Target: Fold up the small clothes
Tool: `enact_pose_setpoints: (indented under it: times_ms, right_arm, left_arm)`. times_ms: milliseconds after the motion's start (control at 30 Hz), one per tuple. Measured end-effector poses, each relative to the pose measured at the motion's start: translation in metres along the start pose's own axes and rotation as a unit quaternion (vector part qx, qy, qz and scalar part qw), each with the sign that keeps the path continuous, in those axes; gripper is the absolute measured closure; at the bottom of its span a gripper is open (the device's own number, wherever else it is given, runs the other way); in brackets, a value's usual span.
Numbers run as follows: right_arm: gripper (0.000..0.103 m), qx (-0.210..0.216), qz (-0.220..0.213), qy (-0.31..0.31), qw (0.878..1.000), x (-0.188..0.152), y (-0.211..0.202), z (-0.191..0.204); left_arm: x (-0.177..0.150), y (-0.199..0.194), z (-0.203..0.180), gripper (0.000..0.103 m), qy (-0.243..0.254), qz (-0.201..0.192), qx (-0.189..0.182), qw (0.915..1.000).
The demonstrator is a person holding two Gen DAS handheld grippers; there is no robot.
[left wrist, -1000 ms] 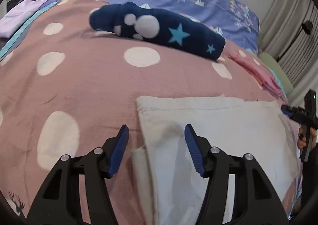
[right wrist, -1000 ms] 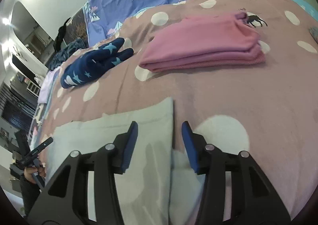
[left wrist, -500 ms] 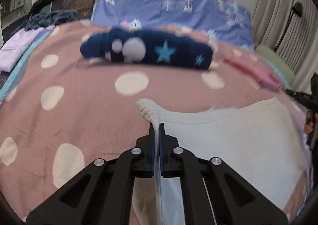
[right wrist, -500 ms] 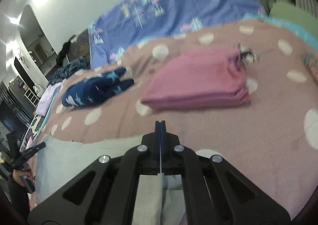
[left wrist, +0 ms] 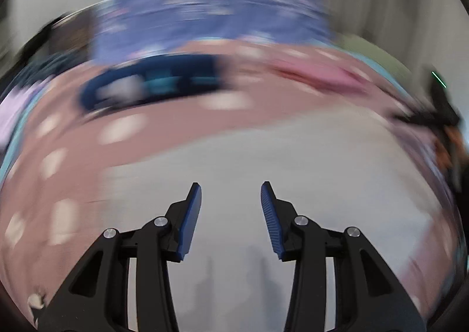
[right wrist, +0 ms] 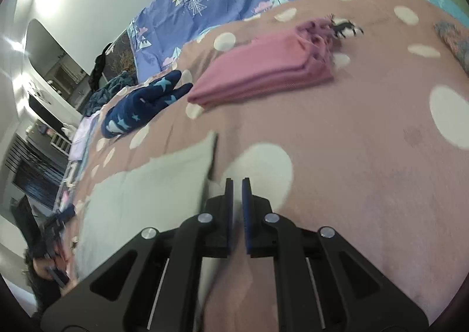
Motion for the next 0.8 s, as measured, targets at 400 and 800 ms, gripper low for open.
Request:
enact_pose_setpoints:
  times_ms: [400, 800]
  right_arm:
    - [0.088, 0.047, 0.086, -0.004, 0.995, 0.0, 0.039, -0.007]
    - [0.079, 0.131, 0.086, 0.0, 0.988, -0.012, 0.024, -0.012]
  left_arm:
    - [-0.044, 0.024, -0.288, 0.03, 0.204, 0.031, -0.152, 0.9666]
    - [-0.037, 0.049, -0.295, 0.056, 0.191, 0.057, -0.076, 0.977]
Point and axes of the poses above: each gripper's, at about its wrist camera, not at the fingertips, and y roughly the way its jaws point, z to its left, x to its top, the point moved 5 cm from there along y, roughly the way its jaws point, and after that the axes turned 12 degrees about -z, right-handed, at the moved point
